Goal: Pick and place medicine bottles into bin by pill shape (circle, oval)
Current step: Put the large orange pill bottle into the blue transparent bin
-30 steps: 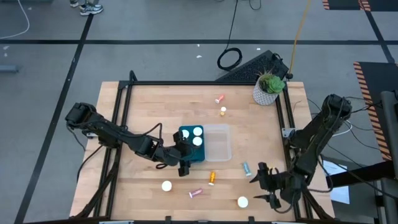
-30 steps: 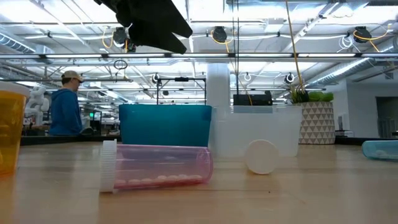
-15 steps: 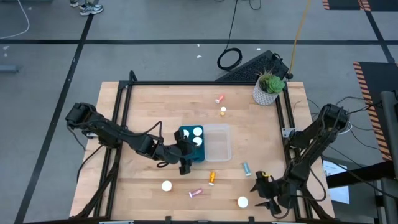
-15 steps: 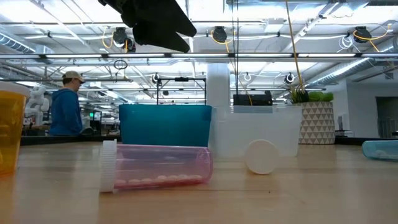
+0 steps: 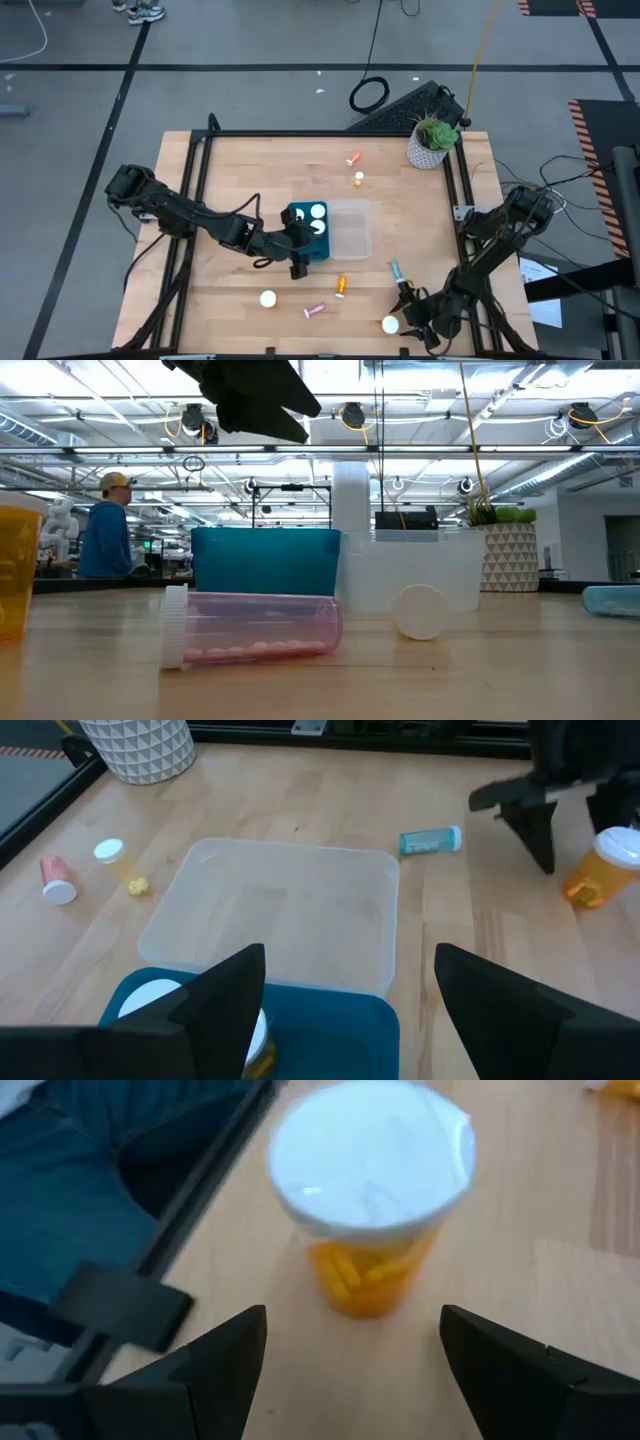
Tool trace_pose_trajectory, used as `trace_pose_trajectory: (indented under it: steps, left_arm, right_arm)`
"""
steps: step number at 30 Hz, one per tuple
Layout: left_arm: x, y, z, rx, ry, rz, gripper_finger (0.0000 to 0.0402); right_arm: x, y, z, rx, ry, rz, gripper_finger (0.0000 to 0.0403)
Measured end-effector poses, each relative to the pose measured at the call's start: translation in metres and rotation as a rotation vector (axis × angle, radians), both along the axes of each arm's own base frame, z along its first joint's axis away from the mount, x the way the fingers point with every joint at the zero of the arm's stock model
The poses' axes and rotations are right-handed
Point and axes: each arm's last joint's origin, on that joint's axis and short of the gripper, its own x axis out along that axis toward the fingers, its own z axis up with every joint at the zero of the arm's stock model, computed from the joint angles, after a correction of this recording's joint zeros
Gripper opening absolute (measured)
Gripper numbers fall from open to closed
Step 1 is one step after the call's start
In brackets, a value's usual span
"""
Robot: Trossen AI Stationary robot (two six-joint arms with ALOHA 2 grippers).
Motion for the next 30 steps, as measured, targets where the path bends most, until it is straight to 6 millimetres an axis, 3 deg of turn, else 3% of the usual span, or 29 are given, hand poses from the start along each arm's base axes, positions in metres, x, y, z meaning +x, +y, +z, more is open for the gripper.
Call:
trace_pose_trajectory:
  steps: [12, 24, 30]
  left_arm:
    - [0.001, -0.001, 0.002, -0.009, -0.025, -0.003, 0.0296]
    - [-0.002, -0.015, 0.004, 0.021, -0.046, -0.069, 0.0296]
    - [-0.005, -0.024, 0.004, 0.026, -0.045, -0.102, 0.0296]
  right_arm:
    - [0.01, 0.008, -0.021, 0.005, -0.086, -0.01, 0.0279]
    - [0.01, 0.01, -0.037, 0.008, -0.131, -0.101, 0.02]
    - [0.012, 0.013, -0.034, 0.049, -0.163, -0.12, 0.0174]
